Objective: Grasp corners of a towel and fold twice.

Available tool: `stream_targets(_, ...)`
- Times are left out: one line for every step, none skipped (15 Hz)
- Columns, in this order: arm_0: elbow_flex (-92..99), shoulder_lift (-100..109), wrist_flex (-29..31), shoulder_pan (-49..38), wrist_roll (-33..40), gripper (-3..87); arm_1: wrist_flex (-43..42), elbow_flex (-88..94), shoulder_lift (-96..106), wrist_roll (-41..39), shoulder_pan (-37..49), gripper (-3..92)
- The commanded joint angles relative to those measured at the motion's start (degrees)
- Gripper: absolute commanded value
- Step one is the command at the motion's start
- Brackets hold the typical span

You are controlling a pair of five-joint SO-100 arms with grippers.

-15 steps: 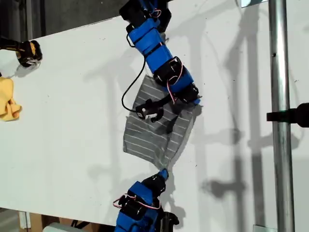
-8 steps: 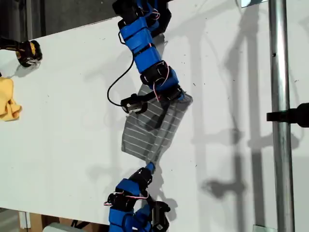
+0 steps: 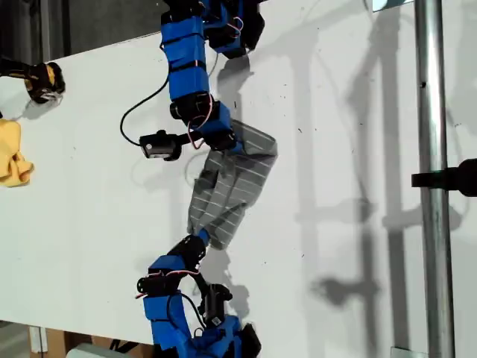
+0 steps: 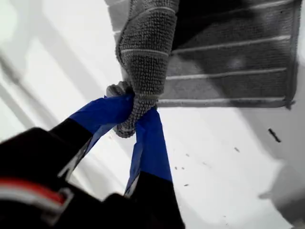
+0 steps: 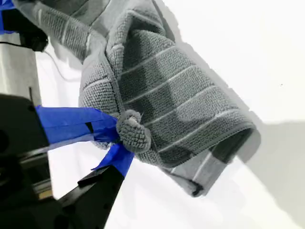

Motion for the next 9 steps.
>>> stream_targets(-7.29, -1.85, 1.32, -3.52, 2.29, -2.3, 1.67, 0.44, 6.33, -3.6, 5.62, -0.1)
stream_targets(-8.79, -3.34, 1.76, -4.92, 3.08, -2.3, 1.76, 1.93, 8.09, -4.92, 8.17, -0.1)
stream_targets(-9.84, -4.57, 1.85, -6.42, 3.87, -2.3, 1.93, 2.99, 9.32, -6.59, 10.55, -0.1)
stream_targets(-11.16, -5.98, 1.93, -8.0, 4.48, -2.3, 2.46, 3.78, 10.55, -8.35, 12.92, -0.1)
stream_targets(-13.01, -7.56, 2.11, -9.58, 5.45, -2.3, 2.99, 4.22, 11.78, -10.2, 15.38, -0.1)
stream_targets(-15.56, -9.58, 2.64, -10.99, 6.5, -2.3, 4.13, 4.39, 12.74, -12.22, 17.93, -0.1)
stream_targets(-18.9, -11.95, 3.69, -12.13, 7.65, -2.3, 5.54, 4.39, 13.89, -14.24, 20.3, -0.1)
stream_targets(-22.68, -14.59, 4.66, -13.01, 8.61, -2.3, 6.94, 4.48, 14.94, -16.0, 22.5, -0.1)
stream_targets(-26.98, -17.67, 5.8, -13.71, 9.67, -2.3, 7.91, 5.01, 16.08, -17.58, 24.52, -0.1)
